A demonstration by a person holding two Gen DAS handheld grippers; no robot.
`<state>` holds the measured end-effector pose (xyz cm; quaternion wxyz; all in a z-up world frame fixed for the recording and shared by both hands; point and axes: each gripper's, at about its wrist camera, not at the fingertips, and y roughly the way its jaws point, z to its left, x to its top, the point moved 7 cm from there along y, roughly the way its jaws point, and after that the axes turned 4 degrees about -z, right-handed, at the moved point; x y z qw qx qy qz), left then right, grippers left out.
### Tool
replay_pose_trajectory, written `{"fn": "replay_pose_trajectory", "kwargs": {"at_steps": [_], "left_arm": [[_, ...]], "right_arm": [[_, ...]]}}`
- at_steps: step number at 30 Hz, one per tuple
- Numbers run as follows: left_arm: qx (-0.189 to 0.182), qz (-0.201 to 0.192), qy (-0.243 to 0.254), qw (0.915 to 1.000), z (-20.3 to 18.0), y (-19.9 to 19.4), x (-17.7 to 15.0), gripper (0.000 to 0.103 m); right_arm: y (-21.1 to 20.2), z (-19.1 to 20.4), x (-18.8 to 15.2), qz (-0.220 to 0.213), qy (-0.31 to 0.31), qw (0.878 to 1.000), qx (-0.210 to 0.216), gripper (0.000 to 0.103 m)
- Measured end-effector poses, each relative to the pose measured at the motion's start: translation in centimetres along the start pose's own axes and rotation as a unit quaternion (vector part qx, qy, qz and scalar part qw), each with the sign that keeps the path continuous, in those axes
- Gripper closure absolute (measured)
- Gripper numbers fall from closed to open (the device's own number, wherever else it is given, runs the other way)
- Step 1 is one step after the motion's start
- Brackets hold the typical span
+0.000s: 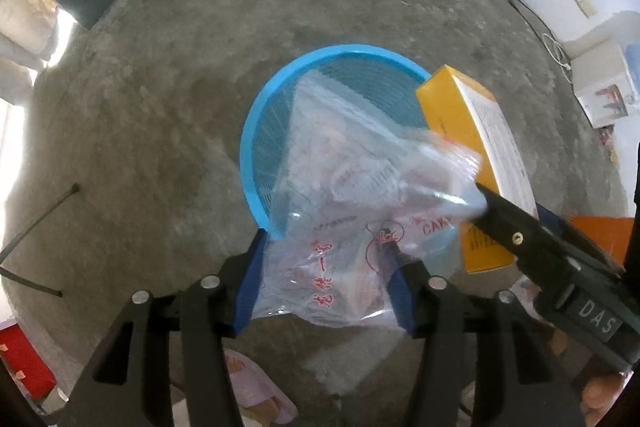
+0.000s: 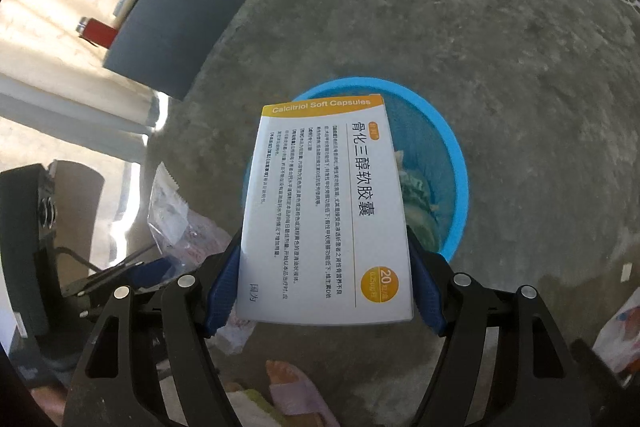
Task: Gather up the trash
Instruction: 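Carry the box and plastic bag over the blue wastebasket with both grippers, then open the left gripper to drop the plastic bag into the wastebasket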
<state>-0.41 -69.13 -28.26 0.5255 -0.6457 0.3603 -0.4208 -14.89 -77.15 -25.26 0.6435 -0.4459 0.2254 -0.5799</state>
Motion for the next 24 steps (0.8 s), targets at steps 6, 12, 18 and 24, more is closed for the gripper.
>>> {"fn": "replay_pose_trajectory", "kwargs": {"at_steps": [6,12,18,24], "left_arm": [[0.014,-0.026,-0.021,0.9993,1.0,1.2,1.4,0.021],[-0.017,-0.037,-0.03,0.9987,1.4,0.8,1.4,0.017],[-0.065,-0.026,-0.069,0.9952,1.4,0.2,1.0,0.01],[-0.087,-0.029,-0.079,0.9926,0.7,-0.8,0.9,0.008]], "right_arm": [[2.8,-0.2,1.1,0.008,0.004,1.0,-0.002,0.03],[3.0,-0.6,1.1,0.002,0.018,1.0,0.007,0.029],[0.8,-0.5,1.7,-0.035,0.027,0.999,0.016,0.029],[-1.7,-1.1,2.5,-0.067,0.04,0.997,0.028,0.028]]}}
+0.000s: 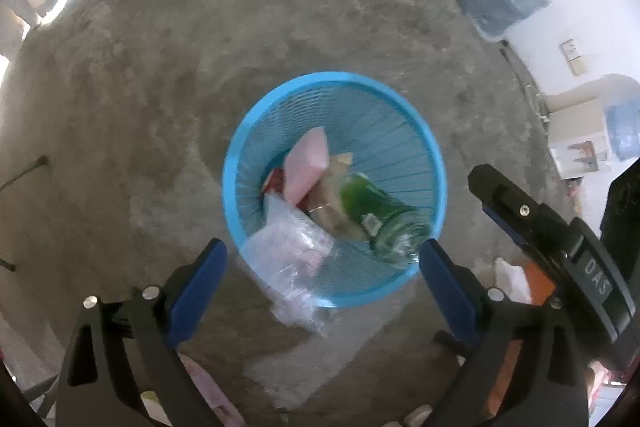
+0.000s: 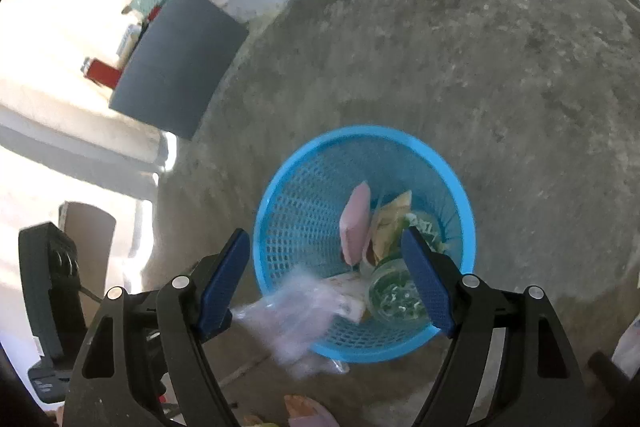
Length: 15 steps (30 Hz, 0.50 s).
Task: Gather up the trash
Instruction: 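Open the left gripper to drop the plastic bag into the wastebasket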
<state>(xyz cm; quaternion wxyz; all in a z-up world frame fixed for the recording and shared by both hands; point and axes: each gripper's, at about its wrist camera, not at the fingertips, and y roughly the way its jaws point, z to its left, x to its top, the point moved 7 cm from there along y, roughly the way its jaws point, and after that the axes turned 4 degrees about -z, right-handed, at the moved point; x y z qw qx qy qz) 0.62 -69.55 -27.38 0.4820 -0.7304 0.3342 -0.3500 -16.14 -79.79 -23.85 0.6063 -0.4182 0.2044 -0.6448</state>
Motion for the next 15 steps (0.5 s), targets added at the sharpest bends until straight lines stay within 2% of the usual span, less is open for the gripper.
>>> {"fn": "replay_pose_trajectory", "kwargs": {"at_steps": [3,8,11,15], "left_arm": [[-0.032,-0.014,0.004,0.9994,-1.2,-1.3,0.1,0.007],[-0.055,-0.048,-0.007,0.9973,-1.8,-4.0,1.0,0.007],[-0.076,-0.06,-0.013,0.9952,-1.9,-6.5,1.1,0.007],[-0.105,-0.087,-0.007,0.9906,-2.0,-11.6,0.1,0.007]], "right_arm": [[-0.7,-0.4,0.4,-0.013,0.012,1.0,0.005,0.029],[-2.2,-1.1,0.6,-0.031,0.026,0.999,0.012,0.029],[-3.6,-1.9,-0.4,-0.039,0.038,0.998,0.02,0.029],[-5.8,-2.9,-3.2,-0.043,0.064,0.997,0.03,0.029]]}}
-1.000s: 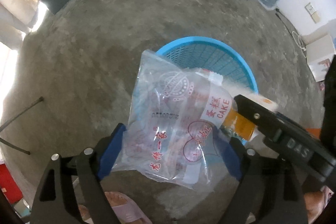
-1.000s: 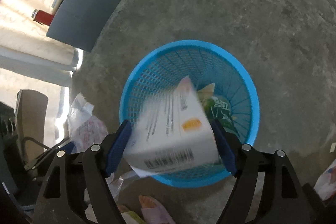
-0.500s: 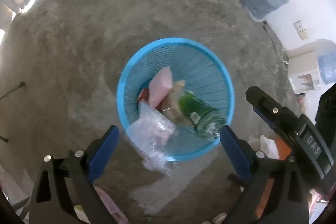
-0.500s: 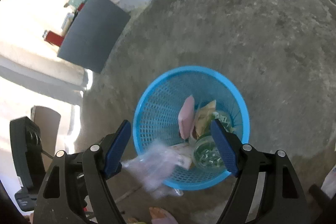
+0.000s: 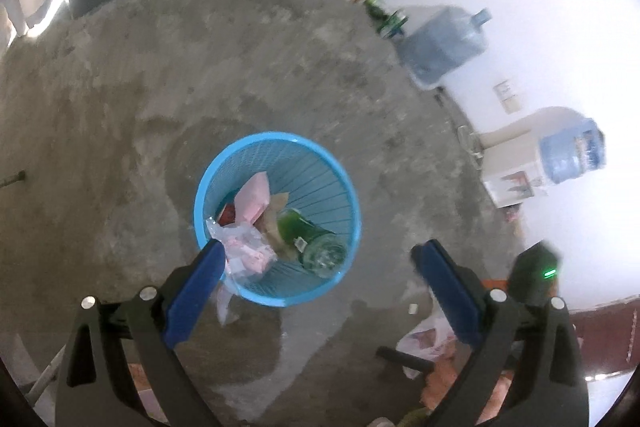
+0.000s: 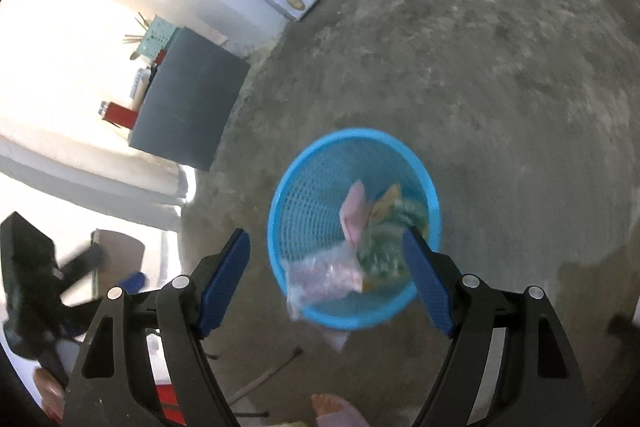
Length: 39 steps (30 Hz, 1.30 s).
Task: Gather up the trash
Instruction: 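Open the left gripper to drop the plastic bag into the wastebasket, then open the right gripper to drop the box into the wastebasket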
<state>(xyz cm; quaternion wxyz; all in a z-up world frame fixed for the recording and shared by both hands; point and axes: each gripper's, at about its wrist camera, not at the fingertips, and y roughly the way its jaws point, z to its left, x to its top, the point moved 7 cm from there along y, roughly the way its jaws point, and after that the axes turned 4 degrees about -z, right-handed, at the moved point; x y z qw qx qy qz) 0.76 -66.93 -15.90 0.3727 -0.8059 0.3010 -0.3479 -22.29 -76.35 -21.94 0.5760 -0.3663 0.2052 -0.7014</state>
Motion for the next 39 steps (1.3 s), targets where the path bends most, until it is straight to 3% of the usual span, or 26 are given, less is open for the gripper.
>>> {"fn": "replay_pose_trajectory", "kwargs": {"at_steps": [4,10,17,20,23,26,29,33,35,38,39], "left_arm": [[-0.024,-0.039,0.03,0.9985,-1.4,-6.9,-1.6,0.007],[-0.023,-0.098,0.062,0.993,-1.2,-17.1,-7.3,0.007],[0.045,-0.171,0.035,0.9836,3.9,-27.0,-16.7,0.006],[0.058,-0.189,0.007,0.9801,6.5,-30.1,-20.2,0.006],[0.079,-0.219,-0.008,0.9726,8.8,-33.0,-22.4,0.006],[0.131,-0.262,-0.006,0.9562,11.3,-36.5,-24.5,0.006],[0.175,-0.29,-0.014,0.9407,13.9,-39.2,-26.4,0.006],[0.222,-0.314,-0.033,0.9227,17.0,-41.5,-27.8,0.006],[0.238,-0.315,-0.049,0.9174,18.6,-42.3,-27.9,0.006],[0.249,-0.318,-0.081,0.9114,21.1,-43.3,-27.9,0.006],[0.249,-0.319,-0.086,0.9103,21.5,-43.7,-27.9,0.006]], "right_arm": [[-3.4,-0.1,-3.0,-0.009,0.001,1.0,0.003,0.028],[-8.6,3.2,-8.1,-0.022,-0.049,0.998,0.019,0.023],[-11.8,9.1,-13.2,-0.02,-0.174,0.984,0.027,0.017],[-11.2,9.4,-13.6,-0.014,-0.183,0.983,0.025,0.017],[-8.1,9.4,-12.9,0.013,-0.182,0.983,0.019,0.017],[-2.2,9.5,-12.5,0.058,-0.221,0.973,-0.023,0.025],[4.6,9.1,-12.7,0.103,-0.268,0.954,-0.084,0.038],[11.4,9.2,-12.2,0.109,-0.347,0.921,-0.142,0.044],[14.8,9.1,-12.3,0.121,-0.38,0.903,-0.159,0.05],[17.3,8.4,-11.9,0.121,-0.4,0.89,-0.181,0.055],[17.4,8.2,-12.0,0.121,-0.402,0.889,-0.183,0.064]]}}
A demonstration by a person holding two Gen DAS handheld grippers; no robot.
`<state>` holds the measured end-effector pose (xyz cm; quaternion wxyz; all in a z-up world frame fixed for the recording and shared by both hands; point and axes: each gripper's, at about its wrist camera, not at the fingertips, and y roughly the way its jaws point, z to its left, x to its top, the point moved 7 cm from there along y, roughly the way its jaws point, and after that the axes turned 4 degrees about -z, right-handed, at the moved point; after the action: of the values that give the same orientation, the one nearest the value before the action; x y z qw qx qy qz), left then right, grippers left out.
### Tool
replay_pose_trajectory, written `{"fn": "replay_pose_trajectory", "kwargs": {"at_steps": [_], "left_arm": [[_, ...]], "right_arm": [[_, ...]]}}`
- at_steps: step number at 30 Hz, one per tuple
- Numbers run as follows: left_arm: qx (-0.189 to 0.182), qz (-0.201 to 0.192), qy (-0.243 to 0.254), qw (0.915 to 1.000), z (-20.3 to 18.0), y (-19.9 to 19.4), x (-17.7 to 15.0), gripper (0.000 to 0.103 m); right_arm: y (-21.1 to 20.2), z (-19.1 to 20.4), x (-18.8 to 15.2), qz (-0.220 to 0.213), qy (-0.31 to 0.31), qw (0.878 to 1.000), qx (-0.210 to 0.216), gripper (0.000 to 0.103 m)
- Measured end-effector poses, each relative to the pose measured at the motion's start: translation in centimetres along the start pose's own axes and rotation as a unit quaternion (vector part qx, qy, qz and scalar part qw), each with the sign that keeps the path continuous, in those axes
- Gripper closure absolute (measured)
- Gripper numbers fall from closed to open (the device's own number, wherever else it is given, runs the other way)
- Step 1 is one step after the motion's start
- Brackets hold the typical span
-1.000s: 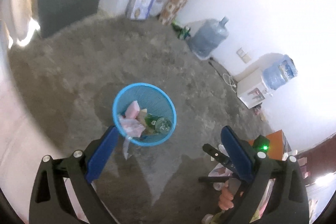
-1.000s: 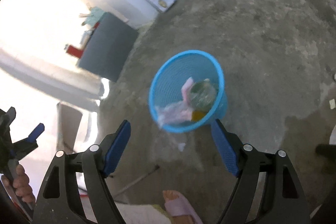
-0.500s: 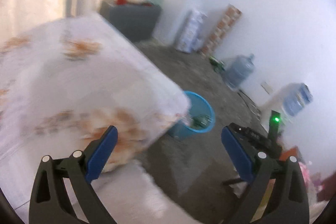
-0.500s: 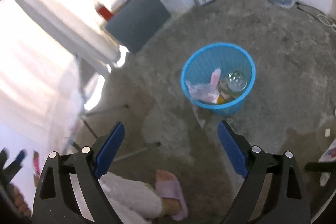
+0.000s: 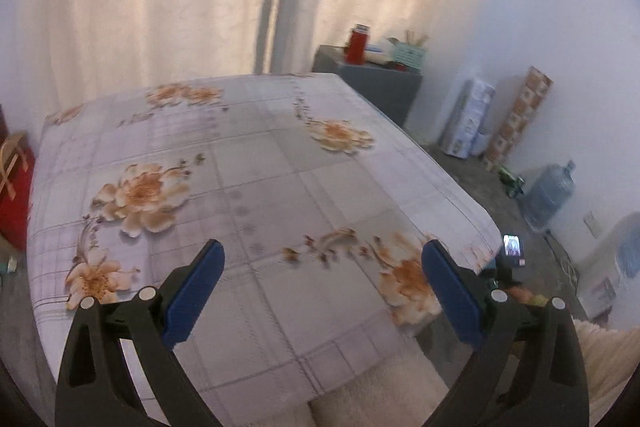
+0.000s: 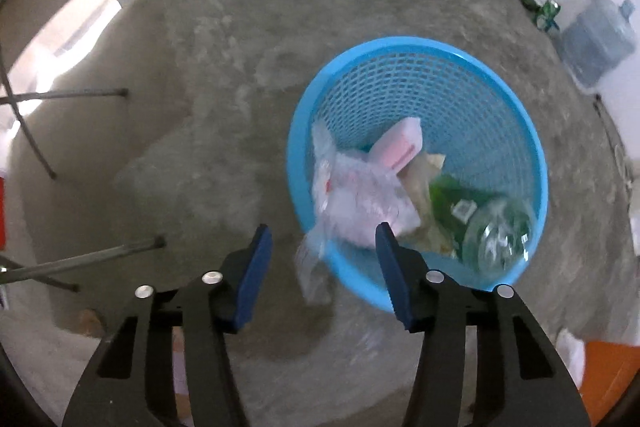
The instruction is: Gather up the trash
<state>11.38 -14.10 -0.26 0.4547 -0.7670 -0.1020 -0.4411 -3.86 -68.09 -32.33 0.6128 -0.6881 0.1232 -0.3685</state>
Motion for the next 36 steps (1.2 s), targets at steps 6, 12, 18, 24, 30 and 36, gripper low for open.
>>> {"fn": "replay_pose_trajectory", "kwargs": {"at_steps": [6,12,18,24,30,36], "left_arm": [[0.011,0.003,-0.015,0.9998,1.3,1.0,0.6,0.006],[0.003,0.016,-0.011,0.9998,0.9,1.9,0.2,0.006],[0.004,0.019,-0.006,0.9998,0.5,2.4,0.2,0.006],[0.006,0.024,-0.006,0.9997,0.4,2.7,0.0,0.006],[-0.001,0.019,-0.01,0.9998,0.3,1.9,0.0,0.006],[-0.02,0.0,-0.017,0.9997,-0.1,0.2,-0.7,0.006]], "right_arm": [[1.0,-1.7,0.4,0.009,0.014,1.0,-0.006,0.097],[-1.5,-6.9,3.1,-0.036,0.081,0.996,-0.031,0.102],[-5.4,-9.7,6.0,-0.113,0.088,0.985,-0.094,0.102],[-0.6,-6.3,4.4,-0.064,0.037,0.994,-0.086,0.086],[-2.6,-5.0,1.9,-0.057,0.091,0.994,-0.007,0.045],[-12.5,-7.1,-0.1,-0.12,0.166,0.977,0.056,0.037]]}}
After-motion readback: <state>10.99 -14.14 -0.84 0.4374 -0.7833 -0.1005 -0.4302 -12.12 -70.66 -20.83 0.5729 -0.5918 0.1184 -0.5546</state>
